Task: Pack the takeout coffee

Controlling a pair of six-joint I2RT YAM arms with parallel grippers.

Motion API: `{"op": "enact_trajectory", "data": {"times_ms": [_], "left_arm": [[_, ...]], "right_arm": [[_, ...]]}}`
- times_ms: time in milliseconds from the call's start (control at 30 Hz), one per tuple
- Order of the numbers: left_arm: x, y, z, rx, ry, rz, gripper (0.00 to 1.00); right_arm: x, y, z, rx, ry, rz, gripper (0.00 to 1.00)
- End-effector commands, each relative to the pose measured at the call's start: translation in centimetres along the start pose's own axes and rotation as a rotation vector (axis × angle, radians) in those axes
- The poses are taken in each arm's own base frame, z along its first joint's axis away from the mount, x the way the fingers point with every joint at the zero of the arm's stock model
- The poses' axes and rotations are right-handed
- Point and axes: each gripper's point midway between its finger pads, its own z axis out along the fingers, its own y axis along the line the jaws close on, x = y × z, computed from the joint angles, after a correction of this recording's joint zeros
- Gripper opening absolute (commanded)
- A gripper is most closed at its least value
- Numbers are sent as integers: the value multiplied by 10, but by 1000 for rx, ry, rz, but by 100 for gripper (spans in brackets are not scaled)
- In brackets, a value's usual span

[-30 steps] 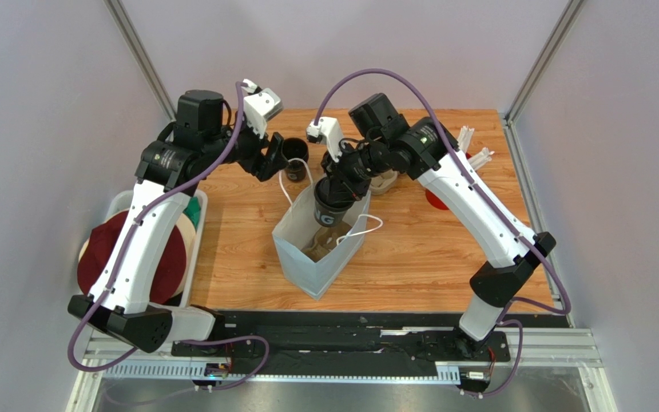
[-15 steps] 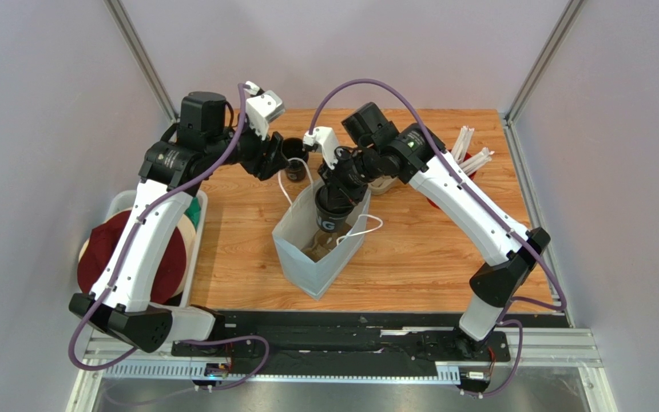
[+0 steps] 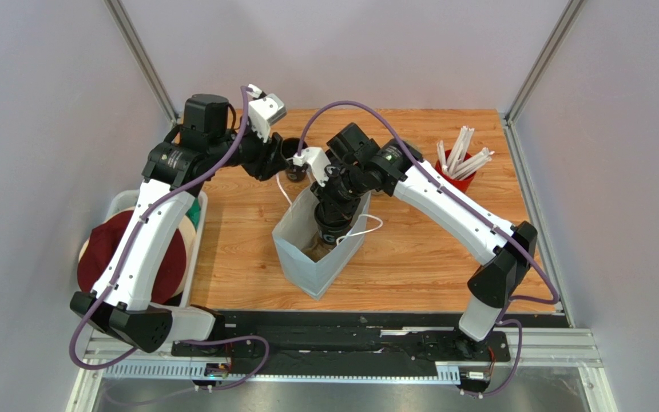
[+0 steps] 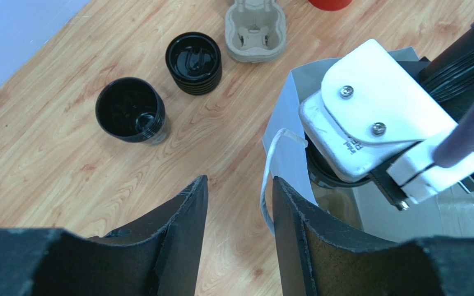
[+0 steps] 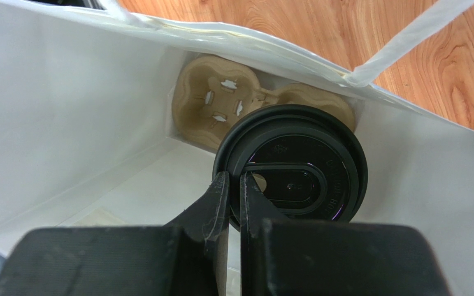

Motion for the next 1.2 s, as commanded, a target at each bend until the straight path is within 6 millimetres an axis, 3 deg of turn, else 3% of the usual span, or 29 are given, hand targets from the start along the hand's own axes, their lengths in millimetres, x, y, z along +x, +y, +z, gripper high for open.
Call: {"op": "enact_trajectory", "data": {"times_ms": [0, 167, 633, 767, 967, 1167], "left_arm": [[-12, -4, -9, 3, -55, 7, 51], [-11, -5, -9, 6, -53, 6, 46], [-10, -3, -7, 2, -50, 2, 42], [-10, -3, -6, 4, -51, -1, 36], [-10, -2, -5, 1, -49, -5, 17], [-10, 2, -5, -20, -46, -11, 11]], "right_arm": [[-15, -9, 2, 51, -68, -7, 0], [-15, -13, 6, 75, -71, -8, 0], [-5, -17, 12, 106, -58, -6, 0], [-5, -18, 10, 116, -60, -11, 0], [-1, -21, 14, 125, -44, -7, 0], [2, -22, 12, 139, -41, -13, 0]]}}
